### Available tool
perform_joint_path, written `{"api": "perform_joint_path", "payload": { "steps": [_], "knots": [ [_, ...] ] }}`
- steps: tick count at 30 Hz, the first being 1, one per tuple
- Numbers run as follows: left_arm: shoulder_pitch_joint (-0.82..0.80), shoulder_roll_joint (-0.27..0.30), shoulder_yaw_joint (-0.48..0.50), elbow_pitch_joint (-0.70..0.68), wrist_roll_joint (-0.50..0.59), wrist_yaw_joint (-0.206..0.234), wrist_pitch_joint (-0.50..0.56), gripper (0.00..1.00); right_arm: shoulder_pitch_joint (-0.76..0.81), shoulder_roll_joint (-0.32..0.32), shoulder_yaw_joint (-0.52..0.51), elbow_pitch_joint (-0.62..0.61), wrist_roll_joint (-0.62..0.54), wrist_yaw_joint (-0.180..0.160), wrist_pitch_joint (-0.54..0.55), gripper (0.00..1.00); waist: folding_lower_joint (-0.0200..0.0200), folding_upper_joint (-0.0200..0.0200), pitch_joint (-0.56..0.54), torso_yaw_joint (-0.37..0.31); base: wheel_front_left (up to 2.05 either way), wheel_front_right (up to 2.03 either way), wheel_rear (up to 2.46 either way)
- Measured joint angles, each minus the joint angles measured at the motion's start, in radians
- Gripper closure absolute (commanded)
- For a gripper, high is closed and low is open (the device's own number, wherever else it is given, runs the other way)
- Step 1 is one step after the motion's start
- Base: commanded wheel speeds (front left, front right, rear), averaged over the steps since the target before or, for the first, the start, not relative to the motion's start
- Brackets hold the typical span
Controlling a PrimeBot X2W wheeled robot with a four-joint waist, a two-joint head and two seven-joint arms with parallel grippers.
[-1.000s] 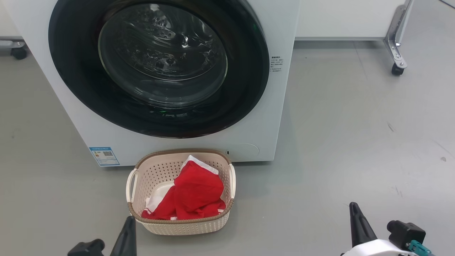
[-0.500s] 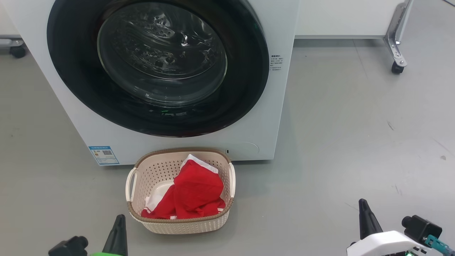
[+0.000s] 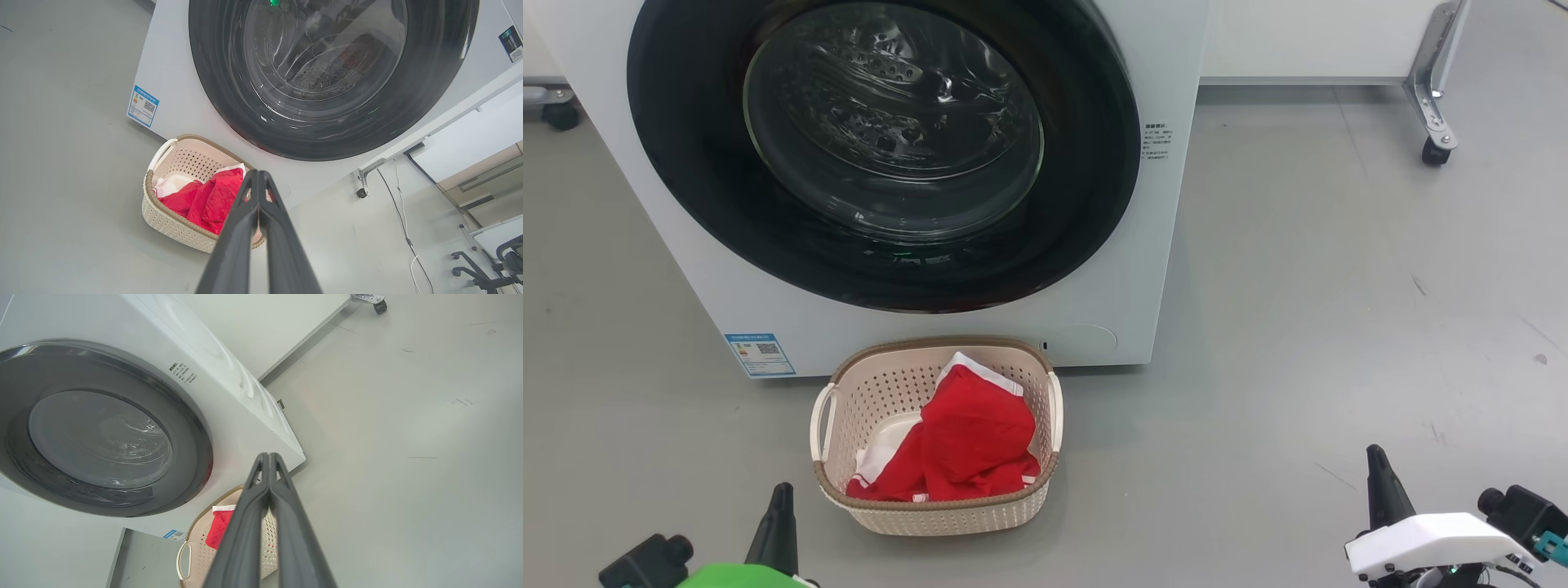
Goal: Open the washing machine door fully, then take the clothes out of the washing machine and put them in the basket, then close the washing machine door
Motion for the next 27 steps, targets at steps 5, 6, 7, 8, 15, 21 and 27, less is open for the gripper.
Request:
{"api": "perform_joint_path", "payload": {
  "steps": [5, 6, 7, 8, 15, 21, 27],
  "knots": [
    [-0.011, 0.001, 0.017, 0.01, -0.064, -0.01, 0.013, 1.0, -0.012, -0.002, -0.015, 0.001, 0.066, 0.003, 0.015, 1.0, 0.0, 0.0, 0.002, -0.001, 0.0, 0.0, 0.0],
    [-0.013, 0.001, 0.02, 0.011, -0.078, -0.01, 0.014, 1.0, -0.015, -0.002, -0.018, 0.001, 0.078, 0.007, 0.02, 1.0, 0.0001, 0.0, 0.002, -0.001, 0.0, 0.0, 0.0],
    [-0.016, 0.001, 0.023, 0.012, -0.095, -0.01, 0.018, 1.0, -0.019, -0.002, -0.021, 0.001, 0.089, 0.007, 0.022, 1.0, 0.0, 0.0, 0.002, -0.001, 0.0, 0.0, 0.0],
    [-0.019, 0.001, 0.025, 0.013, -0.107, -0.01, 0.022, 1.0, -0.02, -0.003, -0.023, 0.001, 0.102, 0.007, 0.027, 1.0, 0.0, 0.0, 0.003, -0.001, 0.0, 0.0, 0.0],
    [-0.037, 0.002, 0.046, 0.021, -0.191, -0.031, 0.04, 1.0, -0.035, -0.006, -0.043, 0.005, 0.196, 0.01, 0.046, 1.0, 0.0, 0.0, 0.005, -0.002, 0.0, 0.0, 0.0],
    [-0.049, 0.002, 0.062, 0.033, -0.27, -0.041, 0.054, 1.0, -0.048, -0.007, -0.059, 0.008, 0.272, 0.016, 0.066, 1.0, 0.0, 0.0, 0.007, -0.002, 0.0, 0.0, 0.0],
    [-0.066, 0.002, 0.082, 0.043, -0.35, -0.053, 0.068, 1.0, -0.064, -0.01, -0.076, 0.01, 0.351, 0.021, 0.084, 1.0, 0.0, 0.0, 0.009, -0.003, 0.0, 0.0, 0.0]
  ]
}}
